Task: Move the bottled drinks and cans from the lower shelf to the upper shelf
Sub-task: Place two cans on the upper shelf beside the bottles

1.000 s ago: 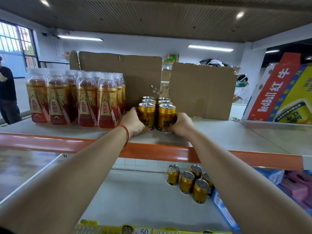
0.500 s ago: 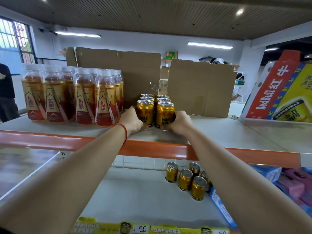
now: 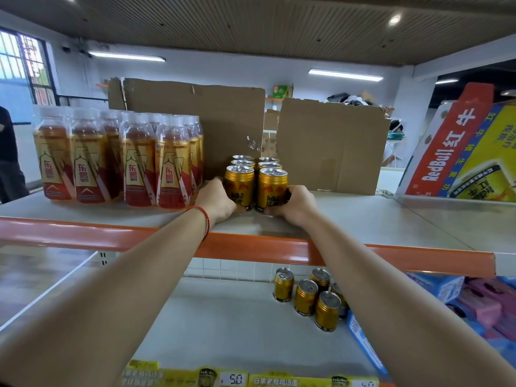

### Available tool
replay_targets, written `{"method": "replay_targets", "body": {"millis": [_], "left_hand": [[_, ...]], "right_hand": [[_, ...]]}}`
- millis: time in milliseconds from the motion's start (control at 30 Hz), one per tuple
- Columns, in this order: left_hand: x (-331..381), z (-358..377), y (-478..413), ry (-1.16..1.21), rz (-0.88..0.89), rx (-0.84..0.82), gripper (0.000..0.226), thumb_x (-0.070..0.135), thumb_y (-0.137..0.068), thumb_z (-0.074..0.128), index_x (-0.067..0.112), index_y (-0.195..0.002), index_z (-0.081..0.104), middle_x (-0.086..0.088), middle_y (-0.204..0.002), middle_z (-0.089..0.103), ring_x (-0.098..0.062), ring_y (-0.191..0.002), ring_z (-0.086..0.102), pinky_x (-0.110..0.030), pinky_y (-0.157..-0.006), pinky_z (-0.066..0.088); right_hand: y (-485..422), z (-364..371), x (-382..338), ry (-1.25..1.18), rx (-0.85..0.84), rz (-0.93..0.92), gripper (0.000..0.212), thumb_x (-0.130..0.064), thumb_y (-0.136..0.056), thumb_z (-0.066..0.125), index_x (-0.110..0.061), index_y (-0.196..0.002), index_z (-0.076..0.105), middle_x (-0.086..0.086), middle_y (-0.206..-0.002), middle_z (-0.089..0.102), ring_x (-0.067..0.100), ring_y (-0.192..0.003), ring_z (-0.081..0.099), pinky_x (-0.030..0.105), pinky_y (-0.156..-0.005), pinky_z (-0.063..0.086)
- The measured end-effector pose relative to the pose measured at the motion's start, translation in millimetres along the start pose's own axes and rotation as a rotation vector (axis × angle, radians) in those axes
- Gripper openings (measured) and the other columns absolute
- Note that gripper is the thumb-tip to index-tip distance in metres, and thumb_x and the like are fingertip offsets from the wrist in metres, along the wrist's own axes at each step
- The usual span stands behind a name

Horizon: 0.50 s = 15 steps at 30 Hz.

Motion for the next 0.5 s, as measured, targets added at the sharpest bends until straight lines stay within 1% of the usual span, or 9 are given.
{"method": "replay_targets", "body": {"millis": [133, 167, 200, 267, 300, 333, 400, 433, 500], "left_hand": [[3.6, -3.9, 7.3, 0.019, -0.017, -0.049, 0.083, 0.037, -0.056, 0.093, 0.012, -0.124, 0.052, -0.006, -0.117, 0.063, -0.026, -0.11, 0.06, -0.041, -0.095, 0.05], [6.0, -6.3, 9.9, 0.023, -0.01, -0.047, 0.087, 0.037, -0.056, 0.094, 0.01, -0.127, 0.05, -0.006, -0.12, 0.062, -0.026, -0.113, 0.059, -0.038, -0.096, 0.049], [9.1, -9.9, 13.5, 0.022, 0.004, -0.033, 0.089, 0.036, -0.06, 0.093, 0.008, -0.131, 0.047, -0.006, -0.125, 0.06, -0.026, -0.118, 0.057, -0.034, -0.096, 0.045], [17.3, -21.1, 27.9, 0.007, 0.027, 0.016, 0.09, 0.032, -0.07, 0.088, 0.006, -0.141, 0.04, -0.01, -0.139, 0.053, -0.027, -0.129, 0.049, -0.031, -0.098, 0.039], [20.9, -27.2, 36.8, 0.013, 0.044, 0.051, 0.09, 0.031, -0.074, 0.086, 0.006, -0.145, 0.037, -0.011, -0.143, 0.05, -0.026, -0.133, 0.046, -0.031, -0.1, 0.038], [24.4, -32.9, 47.3, 0.044, 0.07, 0.094, 0.089, 0.031, -0.076, 0.084, 0.008, -0.147, 0.035, -0.01, -0.145, 0.049, -0.025, -0.134, 0.045, -0.03, -0.101, 0.037], [30.3, -38.0, 73.4, 0.186, 0.137, 0.173, 0.08, 0.027, -0.079, 0.082, 0.011, -0.145, 0.039, -0.007, -0.142, 0.051, -0.02, -0.132, 0.048, -0.026, -0.103, 0.038], [33.1, -37.0, 89.5, 0.284, 0.173, 0.201, 0.074, 0.024, -0.081, 0.081, 0.012, -0.143, 0.042, -0.005, -0.139, 0.053, -0.017, -0.131, 0.049, -0.024, -0.105, 0.04], [39.3, -30.5, 127.1, 0.452, 0.249, 0.238, 0.06, 0.019, -0.083, 0.078, 0.014, -0.137, 0.05, 0.0, -0.133, 0.058, -0.01, -0.125, 0.055, -0.024, -0.105, 0.046]], "right_hand": [[1.1, 0.4, 0.8, 0.01, -0.01, 0.009, 0.042, -0.034, -0.063, 0.09, -0.013, -0.092, 0.069, 0.002, -0.093, 0.071, 0.022, -0.088, 0.066, 0.036, -0.078, 0.056], [2.7, -1.9, -0.2, 0.008, 0.001, 0.006, 0.046, -0.035, -0.063, 0.09, -0.011, -0.095, 0.068, 0.002, -0.094, 0.071, 0.022, -0.088, 0.066, 0.036, -0.075, 0.056], [5.6, -6.0, -2.5, 0.002, 0.022, -0.001, 0.048, -0.035, -0.065, 0.089, -0.009, -0.098, 0.066, 0.002, -0.095, 0.069, 0.021, -0.086, 0.063, 0.034, -0.069, 0.054], [13.8, -15.9, -6.4, -0.007, 0.089, 0.003, 0.053, -0.035, -0.071, 0.086, -0.008, -0.107, 0.059, 0.002, -0.1, 0.063, 0.02, -0.085, 0.056, 0.028, -0.056, 0.04], [19.4, -19.9, -8.1, -0.005, 0.122, 0.001, 0.056, -0.036, -0.073, 0.084, -0.007, -0.112, 0.057, 0.003, -0.105, 0.062, 0.021, -0.089, 0.055, 0.027, -0.056, 0.036], [26.1, -22.4, -9.4, -0.014, 0.15, -0.015, 0.058, -0.037, -0.075, 0.082, -0.007, -0.117, 0.056, 0.003, -0.111, 0.062, 0.023, -0.095, 0.055, 0.027, -0.061, 0.037], [47.7, -23.9, -14.9, -0.1, 0.189, -0.089, 0.057, -0.036, -0.08, 0.079, -0.012, -0.126, 0.056, 0.001, -0.123, 0.063, 0.02, -0.111, 0.057, 0.027, -0.079, 0.042], [63.4, -23.4, -18.7, -0.17, 0.2, -0.137, 0.053, -0.034, -0.082, 0.077, -0.015, -0.128, 0.056, -0.001, -0.125, 0.063, 0.014, -0.114, 0.056, 0.026, -0.087, 0.043], [98.7, -20.2, -25.5, -0.275, 0.227, -0.229, 0.049, -0.028, -0.086, 0.074, -0.017, -0.13, 0.056, -0.005, -0.123, 0.063, 0.005, -0.111, 0.054, 0.024, -0.095, 0.045]]}}
Point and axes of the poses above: each hand's wrist, its own y-axis away from the middle knuckle, its own z-axis out of the palm, x = y × z, the point moved 7 cm from there along -y, towards the middle knuckle
